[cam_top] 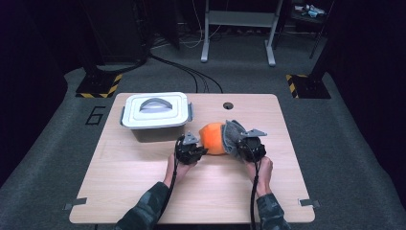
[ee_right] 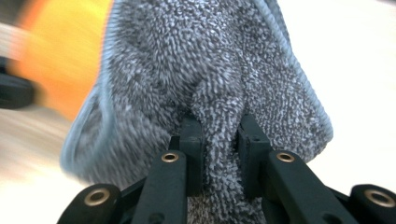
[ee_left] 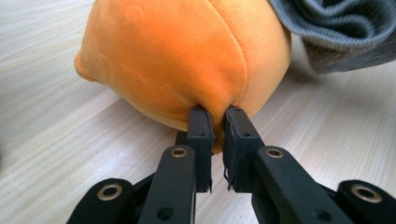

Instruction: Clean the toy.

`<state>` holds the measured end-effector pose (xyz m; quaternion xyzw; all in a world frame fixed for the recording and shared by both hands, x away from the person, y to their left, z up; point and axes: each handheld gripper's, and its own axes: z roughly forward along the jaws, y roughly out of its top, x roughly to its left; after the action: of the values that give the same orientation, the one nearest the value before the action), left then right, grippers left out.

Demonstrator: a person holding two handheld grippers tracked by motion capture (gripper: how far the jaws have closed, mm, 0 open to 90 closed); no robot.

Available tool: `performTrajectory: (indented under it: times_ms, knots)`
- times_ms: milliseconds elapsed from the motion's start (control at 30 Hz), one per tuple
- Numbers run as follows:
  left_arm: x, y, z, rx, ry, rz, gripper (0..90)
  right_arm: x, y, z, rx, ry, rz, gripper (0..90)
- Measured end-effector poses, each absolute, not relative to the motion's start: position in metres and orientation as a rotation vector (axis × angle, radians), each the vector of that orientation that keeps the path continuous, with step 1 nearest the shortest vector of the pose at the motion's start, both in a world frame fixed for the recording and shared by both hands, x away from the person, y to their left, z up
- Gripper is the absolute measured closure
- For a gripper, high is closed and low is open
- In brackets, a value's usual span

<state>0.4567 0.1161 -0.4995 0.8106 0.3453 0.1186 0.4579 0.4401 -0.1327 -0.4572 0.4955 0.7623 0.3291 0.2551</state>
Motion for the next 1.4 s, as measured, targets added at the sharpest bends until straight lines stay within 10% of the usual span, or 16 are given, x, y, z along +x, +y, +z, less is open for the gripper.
performTrajectory:
  times_ms: [467, 733, 967, 1400]
  knots:
    - [0.455, 0.114, -0.499, 2.013, 0.844, 0.297, 81.0, 0.443, -0.105, -0.463, 1.288, 2.146, 0.892, 75.9]
    - [0.452, 0.108, -0.491, 2.008, 0.855, 0.366, 49.1, 0.441, -0.103, -0.465, 1.292, 2.166, 0.916, 76.0]
    - [0.458, 0.107, -0.493, 2.041, 0.867, 0.372, 75.7, 0.439, -0.103, -0.462, 1.278, 2.171, 0.930, 75.9]
    - [0.458, 0.107, -0.497, 2.057, 0.864, 0.369, 77.8, 0.471, -0.131, -0.464, 1.430, 2.091, 0.872, 76.0]
